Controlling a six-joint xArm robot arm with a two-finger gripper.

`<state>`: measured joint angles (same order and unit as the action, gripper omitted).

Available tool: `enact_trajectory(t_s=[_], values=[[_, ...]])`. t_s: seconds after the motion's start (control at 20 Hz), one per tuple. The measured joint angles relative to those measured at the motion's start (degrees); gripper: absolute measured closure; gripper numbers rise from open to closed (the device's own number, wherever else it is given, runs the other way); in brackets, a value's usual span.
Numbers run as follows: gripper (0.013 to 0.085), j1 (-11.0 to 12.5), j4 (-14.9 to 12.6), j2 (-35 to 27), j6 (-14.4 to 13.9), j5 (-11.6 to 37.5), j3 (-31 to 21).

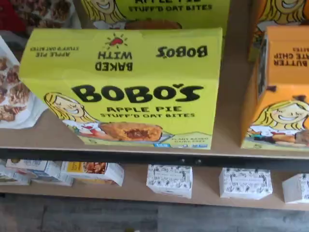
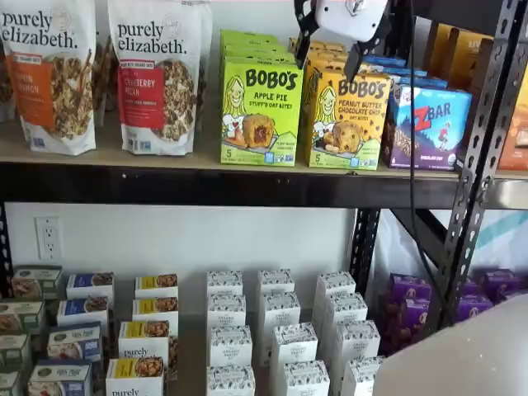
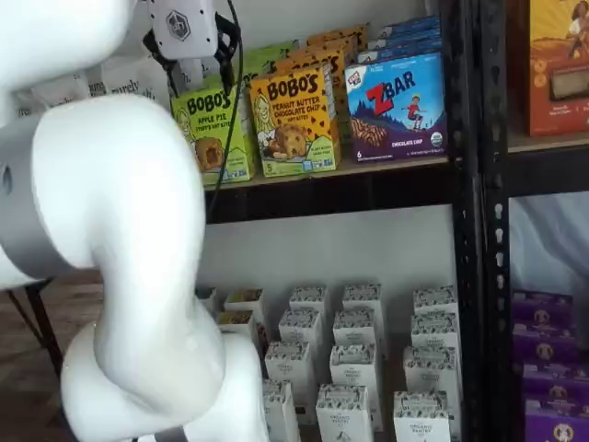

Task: Pick the green box on the top shelf, the fourth from the left

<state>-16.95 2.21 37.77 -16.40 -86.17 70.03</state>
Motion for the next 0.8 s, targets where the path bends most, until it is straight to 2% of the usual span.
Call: enact_trajectory(t_s=[0.8], values=[[0.0130,-0.71,-0.43,-6.00,-0.68,0.77,5.21]])
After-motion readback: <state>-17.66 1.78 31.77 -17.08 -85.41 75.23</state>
